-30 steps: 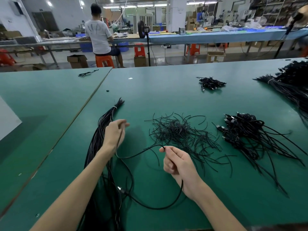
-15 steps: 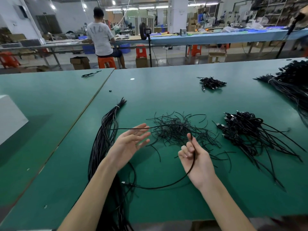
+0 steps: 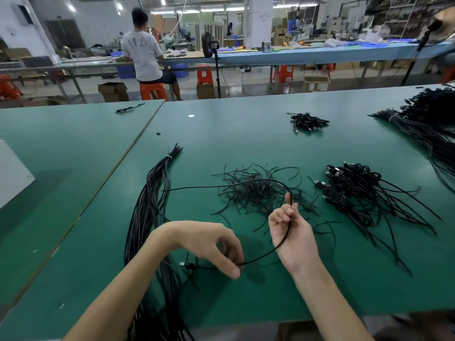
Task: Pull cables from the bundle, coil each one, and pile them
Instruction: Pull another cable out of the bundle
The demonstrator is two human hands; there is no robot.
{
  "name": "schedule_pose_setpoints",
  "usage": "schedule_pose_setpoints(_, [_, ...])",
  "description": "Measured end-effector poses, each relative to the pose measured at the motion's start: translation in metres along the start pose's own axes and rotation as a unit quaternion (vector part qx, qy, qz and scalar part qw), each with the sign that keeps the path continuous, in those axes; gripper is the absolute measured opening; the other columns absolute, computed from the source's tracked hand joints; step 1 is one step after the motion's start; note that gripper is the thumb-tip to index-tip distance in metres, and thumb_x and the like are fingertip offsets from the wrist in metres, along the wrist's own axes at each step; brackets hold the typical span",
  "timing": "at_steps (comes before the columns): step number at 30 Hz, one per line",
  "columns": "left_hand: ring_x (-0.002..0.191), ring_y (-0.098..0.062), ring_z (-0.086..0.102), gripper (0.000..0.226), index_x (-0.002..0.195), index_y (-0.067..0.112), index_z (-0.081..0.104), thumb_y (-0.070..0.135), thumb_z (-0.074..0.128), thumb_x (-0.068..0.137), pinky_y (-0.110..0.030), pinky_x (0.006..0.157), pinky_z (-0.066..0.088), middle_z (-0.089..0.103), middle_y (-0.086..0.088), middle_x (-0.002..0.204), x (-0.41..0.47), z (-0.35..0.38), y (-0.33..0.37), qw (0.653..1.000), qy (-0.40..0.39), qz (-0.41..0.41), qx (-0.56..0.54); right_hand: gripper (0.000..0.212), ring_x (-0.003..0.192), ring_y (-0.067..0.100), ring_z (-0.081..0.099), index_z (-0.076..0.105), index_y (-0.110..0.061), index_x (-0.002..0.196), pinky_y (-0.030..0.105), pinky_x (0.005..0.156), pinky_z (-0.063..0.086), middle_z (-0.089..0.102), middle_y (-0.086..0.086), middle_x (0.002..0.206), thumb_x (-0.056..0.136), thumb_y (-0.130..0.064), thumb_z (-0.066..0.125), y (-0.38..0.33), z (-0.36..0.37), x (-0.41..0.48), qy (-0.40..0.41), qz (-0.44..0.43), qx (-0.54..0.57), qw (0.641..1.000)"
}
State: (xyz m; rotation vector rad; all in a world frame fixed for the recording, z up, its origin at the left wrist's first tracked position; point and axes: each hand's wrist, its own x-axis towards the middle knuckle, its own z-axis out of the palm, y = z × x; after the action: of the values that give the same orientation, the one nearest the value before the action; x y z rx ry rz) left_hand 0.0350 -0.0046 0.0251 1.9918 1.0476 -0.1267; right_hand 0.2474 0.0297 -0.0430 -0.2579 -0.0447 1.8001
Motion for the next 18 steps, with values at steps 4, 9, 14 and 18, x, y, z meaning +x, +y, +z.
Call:
schedule_pose_setpoints(4, [0.096, -0.021, 0.062, 0.016, 0.104, 0.023, 0.077, 0.034, 0.074, 0.094, -0.039, 0.088, 0.052, 0.069, -0.002, 0.105, -0.004, -0.002, 0.012, 0.999, -0.024, 0.031, 0.01, 0.025, 0.053, 0.009, 0.045, 0.058, -0.007, 0.121, 0.02, 0.056, 0.047, 0.048, -0.004, 0.066, 0.11, -0.019, 0.039, 0.001, 0.001, 0.001, 0.001, -0.003, 0.012, 1.0])
schedule_pose_setpoints(9, [0.071, -0.025, 0.064, 0.019, 0.1, 0.009, 0.074, 0.023, 0.062, 0.102, -0.031, 0.076, 0.055, 0.068, -0.011, 0.076, -0.004, -0.007, -0.004, 0.9, 0.318, 0.129, -0.268, 0.021, 0.057, 0.009, 0.044, 0.059, -0.008, 0.118, 0.022, 0.059, 0.043, 0.048, -0.004, 0.07, 0.108, -0.014, 0.041, -0.001, 0.0, -0.002, 0.0, 0.028, -0.018, 0.999])
schedule_pose_setpoints(14, [0.081, -0.004, 0.066, 0.022, 0.087, 0.024, 0.08, 0.042, 0.08, 0.076, -0.025, 0.088, 0.048, 0.075, 0.007, 0.083, 0.016, -0.008, -0.03, 0.703, 0.597, 0.053, -0.383, 0.021, 0.054, 0.009, 0.037, 0.059, -0.011, 0.121, 0.024, 0.052, 0.04, 0.041, -0.005, 0.069, 0.106, -0.015, 0.046, 0.004, 0.002, -0.005, -0.008, 0.075, -0.07, 0.995])
schedule_pose_setpoints(18, [0.068, -0.006, 0.056, 0.038, 0.088, 0.016, 0.078, 0.046, 0.085, 0.065, -0.024, 0.066, 0.048, 0.067, 0.008, 0.076, 0.028, 0.003, -0.039, 0.603, 0.638, 0.019, -0.479, 0.024, 0.052, 0.008, 0.033, 0.06, -0.009, 0.121, 0.023, 0.047, 0.036, 0.036, -0.006, 0.067, 0.098, -0.013, 0.055, 0.005, 0.004, -0.007, -0.028, 0.095, -0.086, 0.991])
